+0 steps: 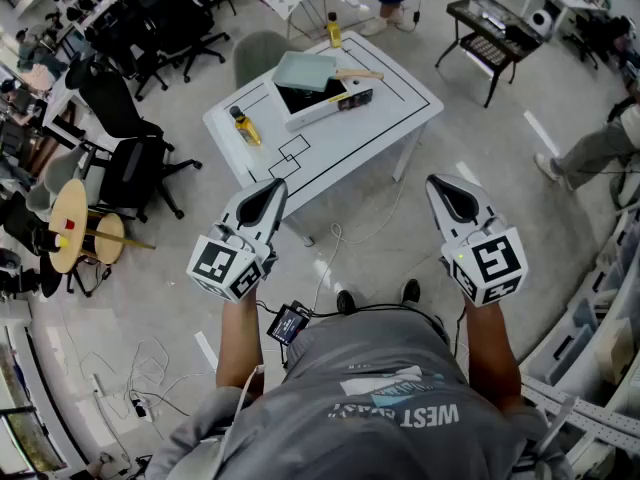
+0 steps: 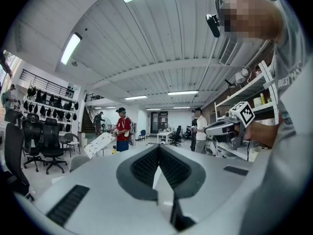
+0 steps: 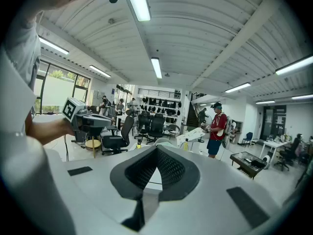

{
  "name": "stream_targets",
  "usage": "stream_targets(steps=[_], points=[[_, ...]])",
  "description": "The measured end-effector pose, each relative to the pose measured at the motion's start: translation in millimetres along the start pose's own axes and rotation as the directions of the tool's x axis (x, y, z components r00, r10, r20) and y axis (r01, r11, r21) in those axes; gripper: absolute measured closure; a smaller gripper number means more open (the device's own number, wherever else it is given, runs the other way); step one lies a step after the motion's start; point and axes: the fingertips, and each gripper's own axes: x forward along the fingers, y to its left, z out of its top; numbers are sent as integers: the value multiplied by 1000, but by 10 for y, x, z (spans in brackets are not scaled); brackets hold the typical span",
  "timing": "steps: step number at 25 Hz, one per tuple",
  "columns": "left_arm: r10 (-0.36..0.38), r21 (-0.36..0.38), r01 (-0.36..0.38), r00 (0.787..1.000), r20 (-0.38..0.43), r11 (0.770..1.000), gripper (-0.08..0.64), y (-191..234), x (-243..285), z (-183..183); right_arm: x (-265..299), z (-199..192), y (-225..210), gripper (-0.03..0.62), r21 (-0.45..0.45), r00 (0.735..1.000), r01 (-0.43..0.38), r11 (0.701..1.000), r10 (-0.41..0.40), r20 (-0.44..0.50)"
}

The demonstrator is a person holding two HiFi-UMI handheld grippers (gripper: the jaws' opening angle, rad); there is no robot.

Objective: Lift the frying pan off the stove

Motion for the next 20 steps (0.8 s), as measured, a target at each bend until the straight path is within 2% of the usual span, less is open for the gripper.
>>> stream_targets(steps=[12,20], points=[[-46,-21,46,999,8,999,561,62,9,-81,58,21,85,582,8,999,31,999,-31,-15],[-58,-42,58,998,-2,997,561,28,156,-162,108,-39,-76,577,26,999,32,999,-32,-26]])
